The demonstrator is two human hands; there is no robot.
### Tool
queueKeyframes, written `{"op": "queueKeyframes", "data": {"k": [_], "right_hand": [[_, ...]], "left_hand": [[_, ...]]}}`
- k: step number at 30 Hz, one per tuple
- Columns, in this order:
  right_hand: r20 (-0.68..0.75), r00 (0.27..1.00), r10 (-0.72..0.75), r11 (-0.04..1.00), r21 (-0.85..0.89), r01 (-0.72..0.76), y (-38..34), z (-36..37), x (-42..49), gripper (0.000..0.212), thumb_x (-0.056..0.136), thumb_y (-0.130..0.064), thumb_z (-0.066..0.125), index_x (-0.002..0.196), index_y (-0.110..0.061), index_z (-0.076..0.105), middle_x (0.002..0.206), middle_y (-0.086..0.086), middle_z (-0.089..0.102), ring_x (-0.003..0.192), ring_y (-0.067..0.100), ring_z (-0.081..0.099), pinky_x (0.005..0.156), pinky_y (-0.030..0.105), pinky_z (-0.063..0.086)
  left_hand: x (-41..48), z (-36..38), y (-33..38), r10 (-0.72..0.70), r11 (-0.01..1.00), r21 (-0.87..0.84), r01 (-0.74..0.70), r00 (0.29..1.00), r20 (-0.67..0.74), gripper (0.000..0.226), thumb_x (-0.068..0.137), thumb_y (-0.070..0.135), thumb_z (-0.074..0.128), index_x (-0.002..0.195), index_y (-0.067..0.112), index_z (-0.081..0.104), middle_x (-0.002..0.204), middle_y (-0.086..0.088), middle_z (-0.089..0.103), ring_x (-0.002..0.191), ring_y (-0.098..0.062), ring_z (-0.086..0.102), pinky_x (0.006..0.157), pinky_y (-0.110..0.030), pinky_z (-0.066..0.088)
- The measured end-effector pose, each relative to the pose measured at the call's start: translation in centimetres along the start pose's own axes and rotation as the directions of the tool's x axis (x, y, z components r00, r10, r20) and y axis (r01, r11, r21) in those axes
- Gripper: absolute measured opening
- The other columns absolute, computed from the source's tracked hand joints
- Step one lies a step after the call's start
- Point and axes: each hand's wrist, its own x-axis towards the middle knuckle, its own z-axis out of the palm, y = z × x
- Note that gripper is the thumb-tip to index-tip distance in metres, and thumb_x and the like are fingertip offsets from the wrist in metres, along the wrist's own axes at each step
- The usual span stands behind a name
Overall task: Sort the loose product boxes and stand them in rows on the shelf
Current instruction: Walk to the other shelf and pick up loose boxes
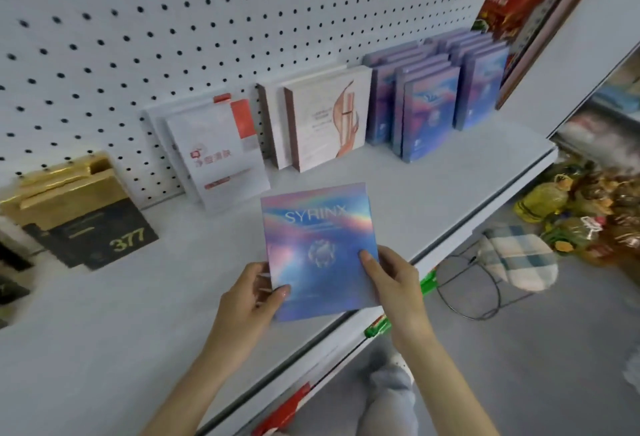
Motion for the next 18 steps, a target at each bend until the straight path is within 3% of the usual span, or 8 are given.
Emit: {"op": "queueKeyframes", "data": {"k": [5, 9, 11, 16, 18], "right_hand": [[0.013, 0.997, -0.075, 0.996, -0.056, 0.076, -0.4, -8.6, 9.2, 0.009, 0.092, -0.014, 0.063, 0.091, -0.021, 0.069, 0.070, -0.002, 0.064, 0.065, 0.013, 0.052, 0.059, 0.028, 0.042], [0.098, 0.986, -0.137, 0.979, -0.139, 0.150, -1.4, -15.8, 17.4, 0.015, 0.089, -0.008, 0.065, 0.096, -0.022, 0.067, 0.075, 0.000, 0.069, 0.065, 0.013, 0.058, 0.059, 0.030, 0.046], [0.127, 0.978, -0.165, 0.964, -0.187, 0.187, -2.2, -19.0, 20.7, 0.020, 0.088, -0.004, 0.065, 0.096, -0.022, 0.065, 0.075, 0.000, 0.067, 0.062, 0.008, 0.057, 0.057, 0.024, 0.046], [0.216, 0.956, -0.197, 0.924, -0.285, 0.254, -3.6, -24.4, 27.7, 0.032, 0.084, -0.001, 0.068, 0.096, -0.029, 0.061, 0.080, -0.019, 0.071, 0.073, 0.000, 0.065, 0.065, 0.016, 0.051], [0.258, 0.942, -0.213, 0.902, -0.320, 0.291, -4.0, -24.9, 30.3, 0.031, 0.083, 0.000, 0.069, 0.097, -0.027, 0.061, 0.083, -0.019, 0.071, 0.080, 0.000, 0.066, 0.067, 0.011, 0.049]], "left_hand": [[5.9, 9.4, 3.4, 0.044, 0.999, 0.000, -0.044, 0.998, -0.043, 0.038, 0.060, 0.044, 0.071, 0.089, 0.022, 0.060, 0.083, 0.021, 0.070, 0.072, -0.001, 0.067, 0.060, -0.013, 0.050], [10.8, 17.8, 6.3, 0.068, 0.997, 0.034, -0.063, 0.985, -0.158, 0.028, 0.072, 0.012, 0.080, 0.085, 0.025, 0.058, 0.078, 0.014, 0.070, 0.069, 0.003, 0.065, 0.055, -0.010, 0.048], [13.1, 21.6, 7.7, 0.084, 0.994, 0.088, -0.067, 0.973, -0.215, 0.030, 0.076, 0.001, 0.075, 0.086, 0.022, 0.058, 0.079, 0.009, 0.067, 0.068, 0.008, 0.064, 0.054, -0.007, 0.045], [17.7, 28.0, 10.6, 0.115, 0.981, 0.188, -0.057, 0.941, -0.317, 0.035, 0.074, 0.015, 0.079, 0.089, 0.034, 0.054, 0.094, 0.002, 0.064, 0.077, -0.002, 0.064, 0.068, -0.028, 0.054], [18.9, 29.3, 11.5, 0.104, 0.981, 0.189, -0.033, 0.919, -0.380, 0.034, 0.075, 0.015, 0.079, 0.087, 0.034, 0.054, 0.094, 0.000, 0.064, 0.077, -0.004, 0.064, 0.070, -0.031, 0.055]]}}
